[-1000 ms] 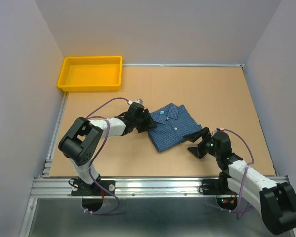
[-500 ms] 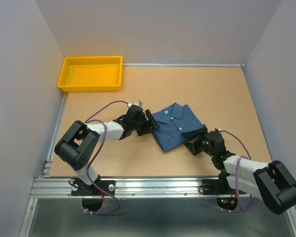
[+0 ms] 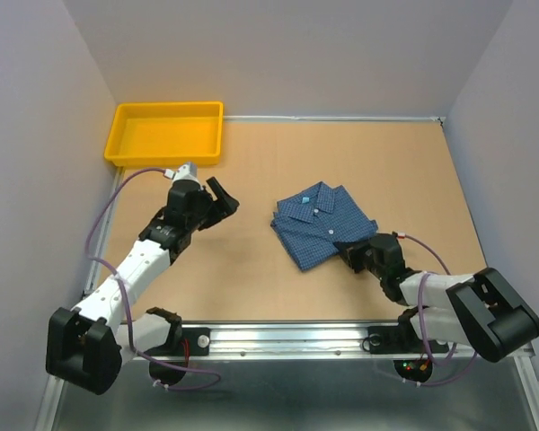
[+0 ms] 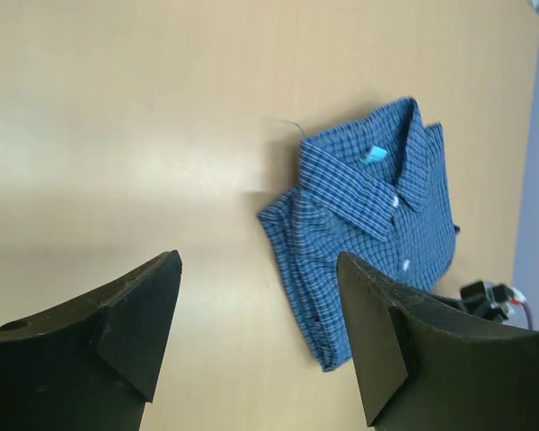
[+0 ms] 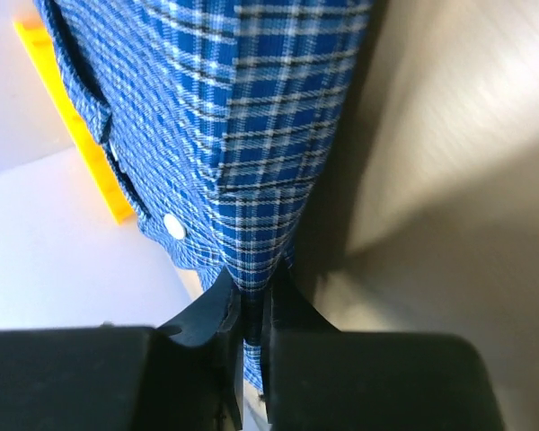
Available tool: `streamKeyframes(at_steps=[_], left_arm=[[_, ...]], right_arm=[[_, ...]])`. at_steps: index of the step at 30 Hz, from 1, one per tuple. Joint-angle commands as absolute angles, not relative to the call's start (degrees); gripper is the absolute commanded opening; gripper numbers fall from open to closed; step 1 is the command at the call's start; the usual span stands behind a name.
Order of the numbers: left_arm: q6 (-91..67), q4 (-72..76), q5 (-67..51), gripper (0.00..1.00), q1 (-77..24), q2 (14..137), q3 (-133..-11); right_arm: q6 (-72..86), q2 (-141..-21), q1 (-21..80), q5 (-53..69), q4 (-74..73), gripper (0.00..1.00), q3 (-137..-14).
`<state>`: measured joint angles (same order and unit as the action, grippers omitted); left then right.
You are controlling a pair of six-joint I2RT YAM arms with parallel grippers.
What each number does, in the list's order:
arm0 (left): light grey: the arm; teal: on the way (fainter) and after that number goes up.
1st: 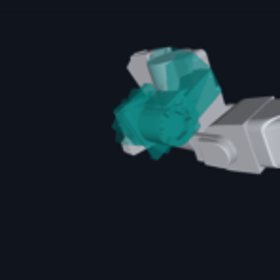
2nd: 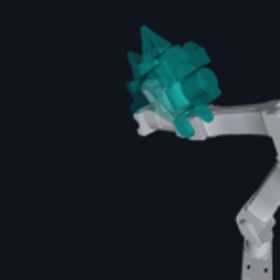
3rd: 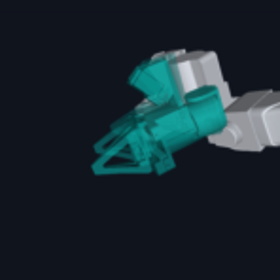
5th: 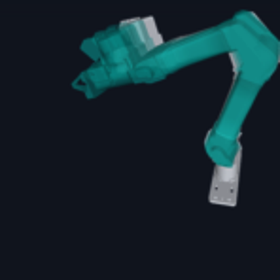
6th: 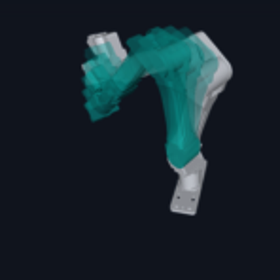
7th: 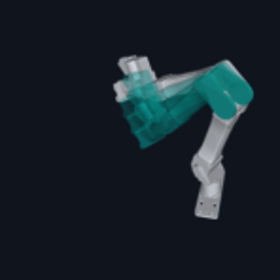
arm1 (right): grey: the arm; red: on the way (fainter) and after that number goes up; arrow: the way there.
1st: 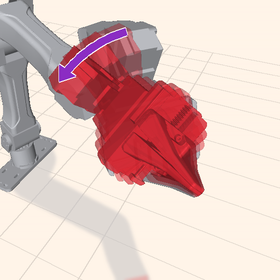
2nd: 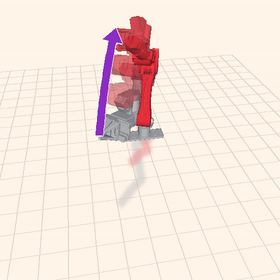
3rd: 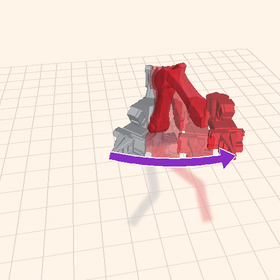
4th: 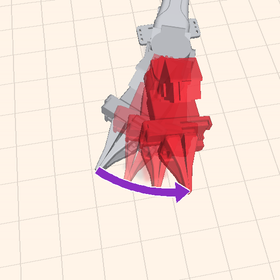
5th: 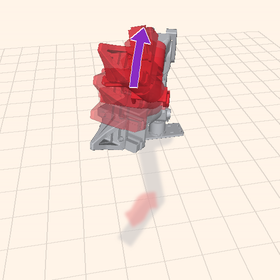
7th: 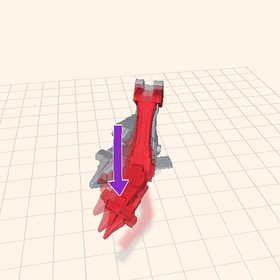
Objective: Fold and stack the long sleeve shirts
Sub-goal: Neatly place the folded shirt to the corner
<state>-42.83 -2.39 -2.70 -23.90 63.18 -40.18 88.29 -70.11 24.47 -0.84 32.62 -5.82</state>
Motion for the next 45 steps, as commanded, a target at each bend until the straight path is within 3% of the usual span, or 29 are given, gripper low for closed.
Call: streamKeyframes(at_steps=[1,10,20,23,32,40,41,43,44,45], left_arm=[[-34.02,-11.86,0.44,0.81,-18.47,58.46,-44.82],[-26.19,-10.55,-5.35,0.8,-5.99,54.58,-43.77],[-24.08,-3.78,-12.48,0.79,-1.06,56.77,-39.55],[-23.73,-3.87,-12.57,0.79,-0.53,57.22,-39.81],[-23.56,-3.08,-14.32,0.79,2.55,58.88,-39.55],[-23.29,-2.99,-15.03,0.78,3.6,60.12,-39.55],[-23.29,-2.99,-15.03,0.78,3.69,60.29,-39.64],[-23.2,-2.99,-15.12,0.78,3.78,60.29,-39.55],[-23.12,-2.99,-15.29,0.78,3.78,60.12,-39.46],[-23.2,-2.99,-15.29,0.78,3.78,60.12,-39.55]], right_arm=[[87.45,-72.24,24.7,-8.61,35.07,0.01,-11.77],[84.29,-85.77,11.36,-10.64,35.86,0.01,-22.31],[71.9,-111.87,-15.18,14.39,37.27,0.01,-46.82],[68.47,-116.97,-18.36,20.71,36.57,0.0,-56.66],[67.59,-128.14,-22.94,21.0,28.22,0.01,-77.31],[64.34,-134.3,-23.12,20.58,20.92,0.01,-87.89],[64.07,-134.12,-23.29,20.39,20.74,0.09,-87.72],[63.11,-133.6,-23.47,20.39,20.22,0.37,-87.19],[62.84,-132.38,-23.47,20.83,19.78,0.56,-86.58],[62.67,-131.58,-23.47,21.27,19.69,0.62,-85.09]])
